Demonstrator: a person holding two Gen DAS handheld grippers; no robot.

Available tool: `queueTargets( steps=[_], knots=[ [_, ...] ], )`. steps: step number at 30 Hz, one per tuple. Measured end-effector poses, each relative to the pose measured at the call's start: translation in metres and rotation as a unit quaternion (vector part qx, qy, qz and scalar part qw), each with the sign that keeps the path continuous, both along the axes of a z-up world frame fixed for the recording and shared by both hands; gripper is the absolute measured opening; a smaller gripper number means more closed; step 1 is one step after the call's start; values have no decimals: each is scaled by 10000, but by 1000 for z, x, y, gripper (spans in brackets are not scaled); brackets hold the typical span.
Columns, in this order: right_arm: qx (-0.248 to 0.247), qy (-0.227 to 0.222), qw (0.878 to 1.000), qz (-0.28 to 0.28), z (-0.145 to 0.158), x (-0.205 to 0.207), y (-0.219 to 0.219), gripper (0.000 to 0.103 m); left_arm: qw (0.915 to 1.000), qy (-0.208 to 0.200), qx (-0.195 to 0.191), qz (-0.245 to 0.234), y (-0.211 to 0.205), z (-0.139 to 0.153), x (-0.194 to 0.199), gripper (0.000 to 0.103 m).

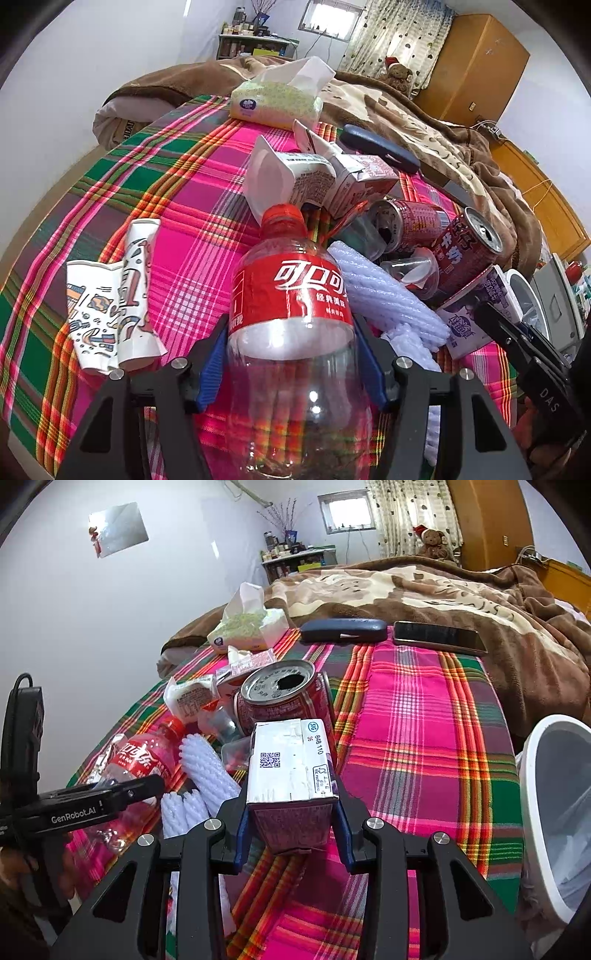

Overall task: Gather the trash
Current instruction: 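Carry bottle and carton over the white bin and open both tools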

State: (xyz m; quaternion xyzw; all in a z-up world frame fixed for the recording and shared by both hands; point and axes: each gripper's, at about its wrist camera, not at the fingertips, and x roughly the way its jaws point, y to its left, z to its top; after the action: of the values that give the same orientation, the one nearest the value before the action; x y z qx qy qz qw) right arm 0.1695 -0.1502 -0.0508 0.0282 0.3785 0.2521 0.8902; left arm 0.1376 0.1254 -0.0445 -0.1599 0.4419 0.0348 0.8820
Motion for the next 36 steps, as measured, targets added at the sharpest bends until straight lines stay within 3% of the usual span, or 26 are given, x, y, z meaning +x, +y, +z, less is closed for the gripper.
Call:
queueTargets(
  steps=[11, 22, 36],
  knots=[
    [312, -133, 9991, -239, 12, -13, -21, 38, 9988, -416, 190, -144, -14, 28, -24, 62],
    [389, -363, 9955, -779, 33, -25, -66, 38, 9921, -832, 135, -931, -74, 65, -23, 62],
    [215, -502, 9774, -2040, 41, -27, -161, 38, 9687, -965, -23, -2287, -203, 83, 7, 62]
  ],
)
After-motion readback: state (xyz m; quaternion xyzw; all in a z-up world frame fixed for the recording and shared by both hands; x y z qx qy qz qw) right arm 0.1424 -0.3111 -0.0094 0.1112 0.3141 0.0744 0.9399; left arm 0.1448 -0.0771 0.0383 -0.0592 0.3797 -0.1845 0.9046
